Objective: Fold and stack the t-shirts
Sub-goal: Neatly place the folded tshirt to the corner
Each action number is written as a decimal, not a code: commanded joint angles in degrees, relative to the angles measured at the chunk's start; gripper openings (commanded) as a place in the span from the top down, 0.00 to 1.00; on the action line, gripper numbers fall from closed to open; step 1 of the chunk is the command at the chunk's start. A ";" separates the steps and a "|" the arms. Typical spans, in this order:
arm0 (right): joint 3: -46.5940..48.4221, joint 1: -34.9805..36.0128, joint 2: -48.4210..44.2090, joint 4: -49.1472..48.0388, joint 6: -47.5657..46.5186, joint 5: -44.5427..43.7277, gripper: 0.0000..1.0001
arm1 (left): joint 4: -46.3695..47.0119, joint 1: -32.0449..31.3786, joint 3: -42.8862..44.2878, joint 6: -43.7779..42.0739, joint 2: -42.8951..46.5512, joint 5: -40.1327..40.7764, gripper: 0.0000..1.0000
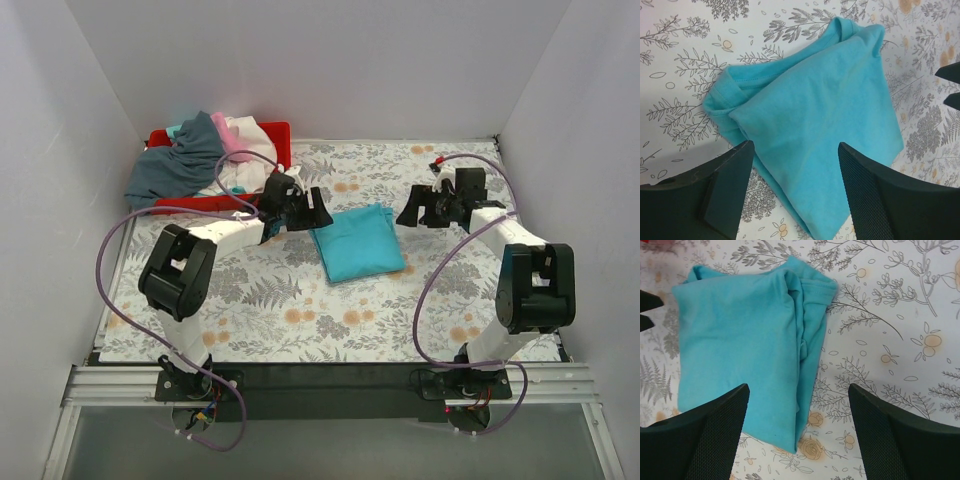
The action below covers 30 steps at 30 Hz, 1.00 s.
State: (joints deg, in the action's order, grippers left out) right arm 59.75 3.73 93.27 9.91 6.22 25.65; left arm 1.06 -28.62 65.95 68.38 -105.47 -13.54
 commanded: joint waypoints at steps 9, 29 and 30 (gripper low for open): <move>-1.91 -1.36 6.39 -7.98 1.16 18.12 0.28 | -2.38 0.32 -2.41 -0.88 -4.48 -2.89 0.39; 0.72 4.97 15.44 -6.22 0.55 11.09 0.29 | -1.41 -1.35 -2.41 -0.35 -7.47 -5.88 0.40; 0.98 5.41 15.71 -6.22 0.64 11.26 0.29 | -1.41 -1.35 -2.50 -0.35 -7.64 -5.97 0.40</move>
State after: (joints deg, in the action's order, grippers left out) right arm 59.96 7.16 106.50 2.79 7.33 36.93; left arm 2.90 -29.34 64.01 68.38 -111.35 -18.72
